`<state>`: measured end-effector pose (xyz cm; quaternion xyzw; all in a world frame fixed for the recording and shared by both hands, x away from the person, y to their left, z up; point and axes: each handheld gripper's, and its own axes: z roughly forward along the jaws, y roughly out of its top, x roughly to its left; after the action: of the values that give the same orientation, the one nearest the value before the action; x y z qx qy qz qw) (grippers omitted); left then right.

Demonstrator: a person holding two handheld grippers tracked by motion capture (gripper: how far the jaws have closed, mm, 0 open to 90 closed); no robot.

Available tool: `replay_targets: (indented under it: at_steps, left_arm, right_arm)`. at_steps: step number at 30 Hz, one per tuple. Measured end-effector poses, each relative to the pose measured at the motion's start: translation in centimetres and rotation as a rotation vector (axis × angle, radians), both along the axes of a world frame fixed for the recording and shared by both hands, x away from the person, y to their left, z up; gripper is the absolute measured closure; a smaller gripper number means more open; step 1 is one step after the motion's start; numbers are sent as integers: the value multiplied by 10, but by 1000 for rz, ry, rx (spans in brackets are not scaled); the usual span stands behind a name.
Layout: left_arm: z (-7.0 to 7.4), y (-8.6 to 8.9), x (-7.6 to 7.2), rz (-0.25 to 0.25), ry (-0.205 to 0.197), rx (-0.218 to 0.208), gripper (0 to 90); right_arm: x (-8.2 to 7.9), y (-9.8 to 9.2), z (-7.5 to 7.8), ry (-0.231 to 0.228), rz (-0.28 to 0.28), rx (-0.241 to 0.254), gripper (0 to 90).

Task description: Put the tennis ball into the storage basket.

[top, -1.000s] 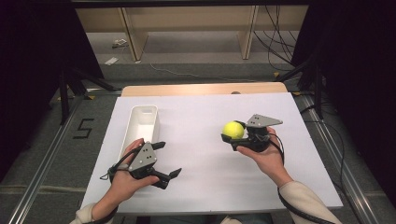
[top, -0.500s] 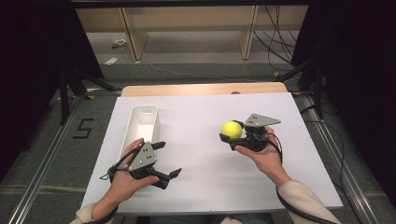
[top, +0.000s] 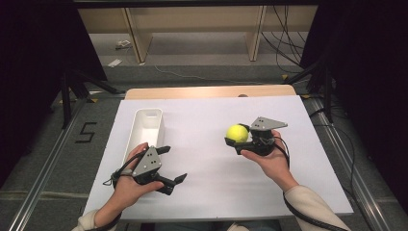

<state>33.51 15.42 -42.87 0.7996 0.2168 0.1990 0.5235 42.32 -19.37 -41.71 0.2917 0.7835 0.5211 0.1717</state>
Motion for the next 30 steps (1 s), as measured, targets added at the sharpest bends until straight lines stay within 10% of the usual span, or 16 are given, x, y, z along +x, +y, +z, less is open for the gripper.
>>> replay_targets:
  at_steps: [30]
  left_arm:
    - [0, 0, 0, 1, 0, 0, 0]
  right_arm:
    - [2, 10, 1, 0, 18, 4, 265]
